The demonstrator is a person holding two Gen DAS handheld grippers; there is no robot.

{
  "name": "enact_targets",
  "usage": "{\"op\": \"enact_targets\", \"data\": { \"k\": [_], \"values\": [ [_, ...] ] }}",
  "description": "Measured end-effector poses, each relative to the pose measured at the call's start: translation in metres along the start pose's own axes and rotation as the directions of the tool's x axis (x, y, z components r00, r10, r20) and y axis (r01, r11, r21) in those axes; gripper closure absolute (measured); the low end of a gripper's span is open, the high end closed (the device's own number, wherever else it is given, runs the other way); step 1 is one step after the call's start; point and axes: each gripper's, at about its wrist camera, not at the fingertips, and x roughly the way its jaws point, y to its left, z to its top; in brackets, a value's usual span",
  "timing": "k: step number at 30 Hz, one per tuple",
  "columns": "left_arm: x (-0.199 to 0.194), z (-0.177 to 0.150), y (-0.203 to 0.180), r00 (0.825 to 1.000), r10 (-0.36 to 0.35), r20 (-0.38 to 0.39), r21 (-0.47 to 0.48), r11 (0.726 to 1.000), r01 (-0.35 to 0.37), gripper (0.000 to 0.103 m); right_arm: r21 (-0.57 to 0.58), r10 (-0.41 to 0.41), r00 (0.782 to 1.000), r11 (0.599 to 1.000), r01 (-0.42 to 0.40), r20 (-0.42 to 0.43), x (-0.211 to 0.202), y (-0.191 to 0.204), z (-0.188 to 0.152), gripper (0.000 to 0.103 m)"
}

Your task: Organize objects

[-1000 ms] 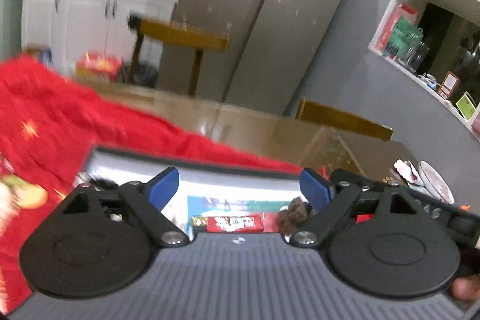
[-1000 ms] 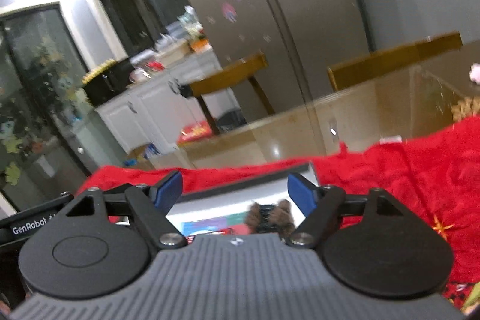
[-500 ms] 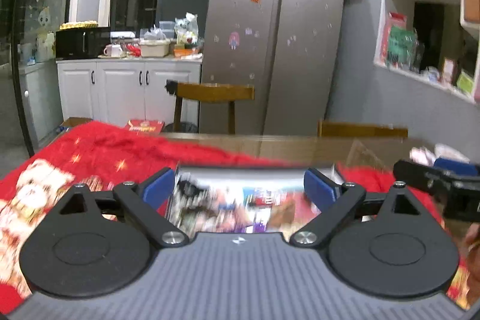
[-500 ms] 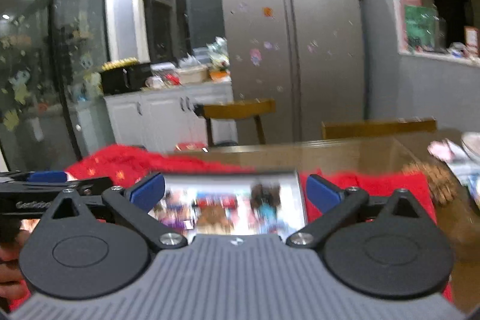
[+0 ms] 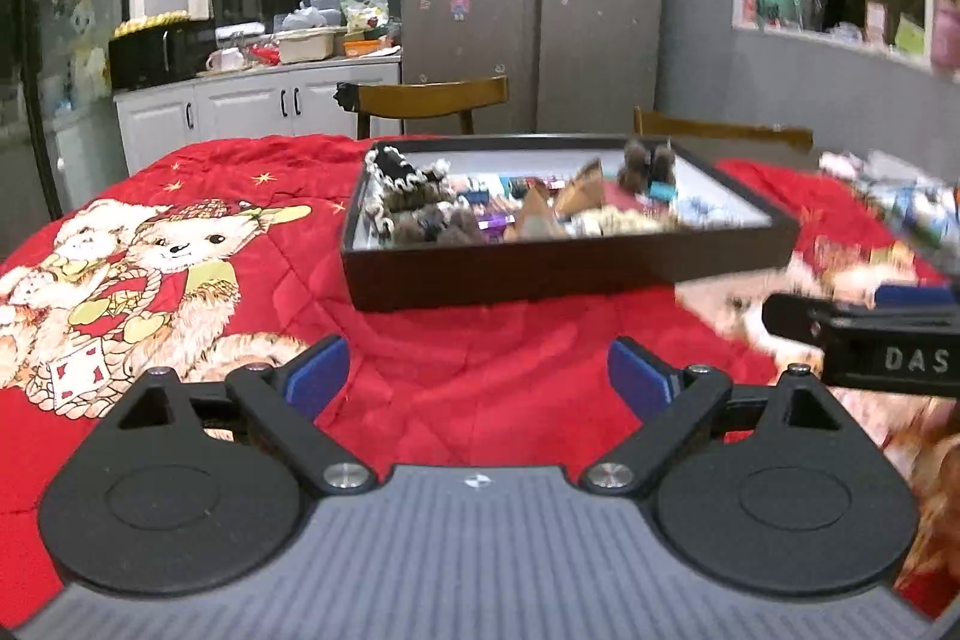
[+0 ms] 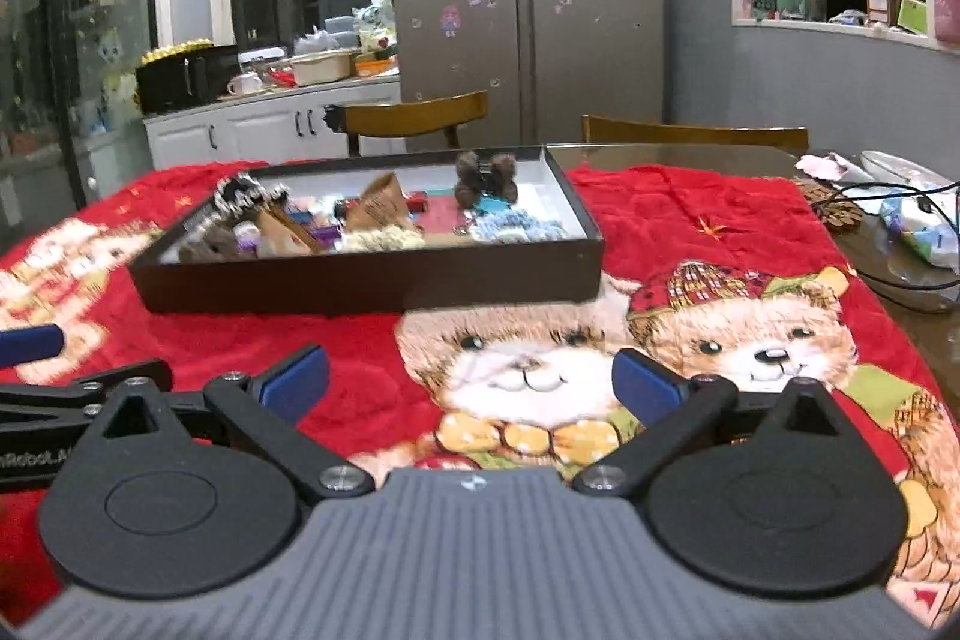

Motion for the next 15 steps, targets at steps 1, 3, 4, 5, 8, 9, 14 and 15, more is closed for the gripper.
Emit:
{"op": "enact_targets", "data": {
  "k": [1,3,4,5,8,9,14,15],
  "values": [
    [0.001,-0.003,-0.001,1.0,0.007,-0.006,0.013,1.0,-0.007,0.008,0.002,0.005,1.0,1.0,-0.005,-0.024,0.003,-0.001,0.0,0.0],
    [0.002,-0.003,-0.003,0.999,0.003,-0.032,0.022,1.0,-0.002,0.008,0.033,-0.008,1.0,0.999,0.008,-0.026,0.001,-0.008,-0.003,0.0],
    [0.001,-0.004,-0.002,1.0,0.006,-0.028,0.02,1.0,-0.006,0.008,0.049,-0.019,1.0,0.999,0.02,-0.016,-0.001,-0.01,-0.003,0.0],
    [0.002,-0.003,-0.003,1.0,0.014,-0.023,0.014,1.0,-0.013,0.008,0.061,-0.023,1.0,0.998,0.024,-0.011,-0.003,-0.012,-0.004,0.0],
    [0.001,-0.002,0.0,1.0,0.018,-0.021,0.0,1.0,-0.018,0.008,0.074,-0.009,0.999,0.997,0.011,-0.033,-0.001,-0.014,-0.006,0.0],
    [0.002,-0.002,0.0,0.999,0.019,-0.026,-0.001,1.0,-0.019,0.008,0.063,-0.009,0.999,0.998,0.011,-0.039,-0.001,-0.012,-0.006,0.0],
    [0.004,0.002,-0.002,0.999,0.026,-0.039,0.01,1.0,-0.026,0.008,-0.042,-0.01,0.999,0.999,0.008,-0.046,-0.001,0.005,-0.006,0.0],
    [0.003,0.002,-0.002,0.999,0.027,-0.036,0.011,1.0,-0.027,0.008,-0.054,-0.014,0.999,0.998,0.011,-0.049,-0.001,0.007,-0.006,0.0]
  ]
}}
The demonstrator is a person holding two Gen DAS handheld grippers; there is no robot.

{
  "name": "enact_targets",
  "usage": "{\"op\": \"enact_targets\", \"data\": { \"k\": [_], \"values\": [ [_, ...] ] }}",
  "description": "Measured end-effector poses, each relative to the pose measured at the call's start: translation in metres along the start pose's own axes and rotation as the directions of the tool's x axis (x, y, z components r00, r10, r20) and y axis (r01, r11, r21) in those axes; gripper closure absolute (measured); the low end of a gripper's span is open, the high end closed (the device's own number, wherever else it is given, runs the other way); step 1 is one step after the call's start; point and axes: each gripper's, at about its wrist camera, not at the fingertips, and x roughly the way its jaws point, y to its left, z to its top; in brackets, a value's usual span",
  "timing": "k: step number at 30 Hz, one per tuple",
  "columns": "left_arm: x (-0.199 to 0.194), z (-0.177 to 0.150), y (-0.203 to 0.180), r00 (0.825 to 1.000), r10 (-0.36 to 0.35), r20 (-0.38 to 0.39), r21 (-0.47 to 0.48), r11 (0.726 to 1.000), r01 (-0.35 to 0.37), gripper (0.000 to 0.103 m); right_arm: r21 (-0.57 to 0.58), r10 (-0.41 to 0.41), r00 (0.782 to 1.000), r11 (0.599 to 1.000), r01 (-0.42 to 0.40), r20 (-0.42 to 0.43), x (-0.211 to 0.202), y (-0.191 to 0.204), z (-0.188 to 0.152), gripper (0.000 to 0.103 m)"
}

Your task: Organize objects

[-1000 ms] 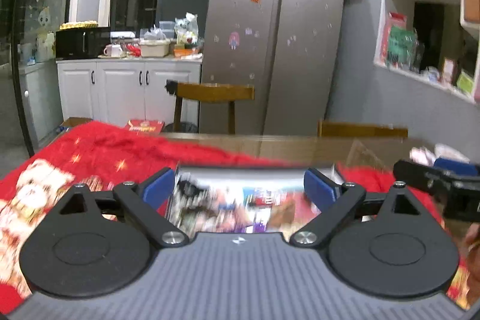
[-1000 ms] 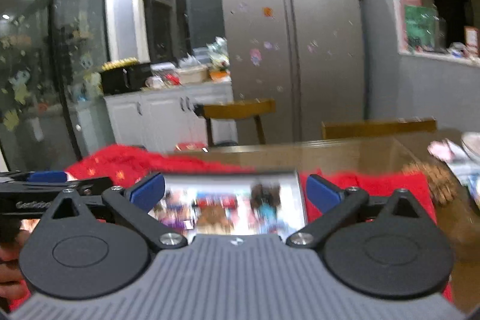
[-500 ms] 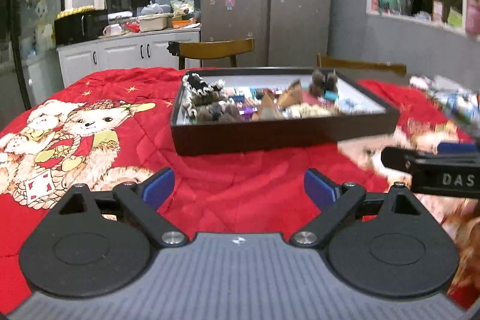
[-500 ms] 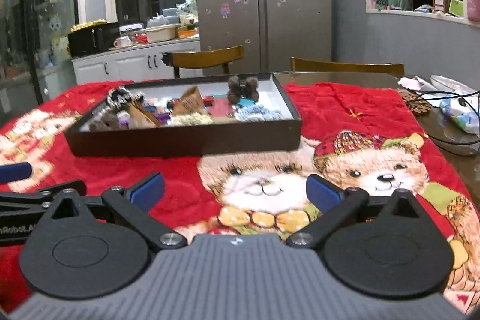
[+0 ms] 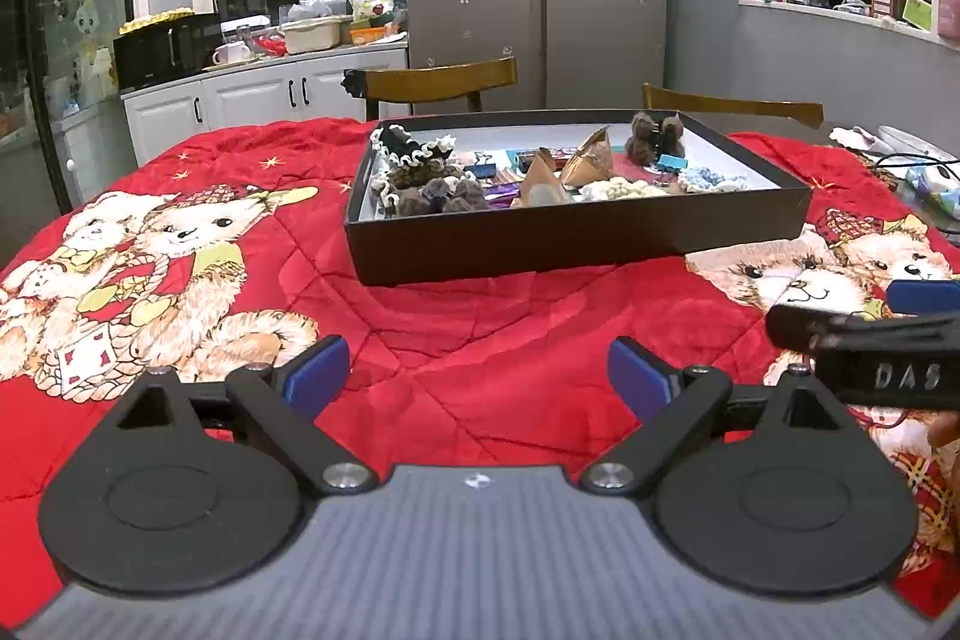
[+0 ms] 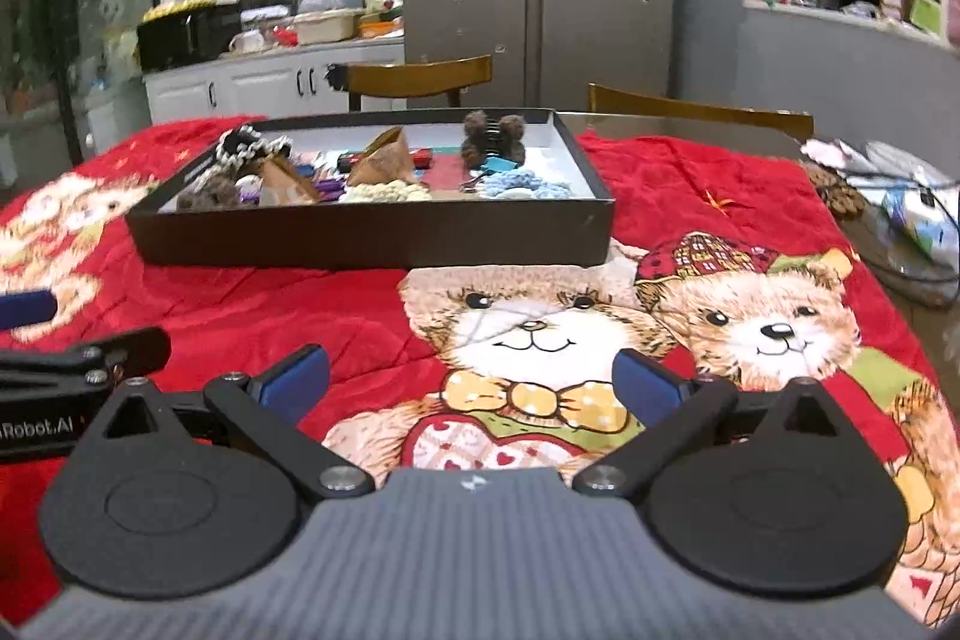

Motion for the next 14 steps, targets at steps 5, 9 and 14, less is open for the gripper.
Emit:
{"op": "enact_targets", "data": {
  "k": [5,9,14],
  "values": [
    [0.0012,0.0,-0.0002,1.0,0.001,-0.005,0.002,1.0,-0.001,0.008,0.008,-0.012,1.0,1.0,0.012,-0.009,0.0013,-0.0011,0.0005,0.0],
    [0.0037,-0.0005,0.0007,1.0,0.007,-0.018,-0.005,1.0,-0.007,0.008,0.025,-0.012,1.0,1.0,0.012,-0.013,0.0018,-0.0043,0.0004,0.0],
    [0.0047,-0.0007,0.0008,1.0,0.011,-0.024,-0.006,1.0,-0.011,0.008,0.02,-0.007,1.0,1.0,0.008,-0.018,0.0025,-0.004,0.0004,0.0]
  ]
}}
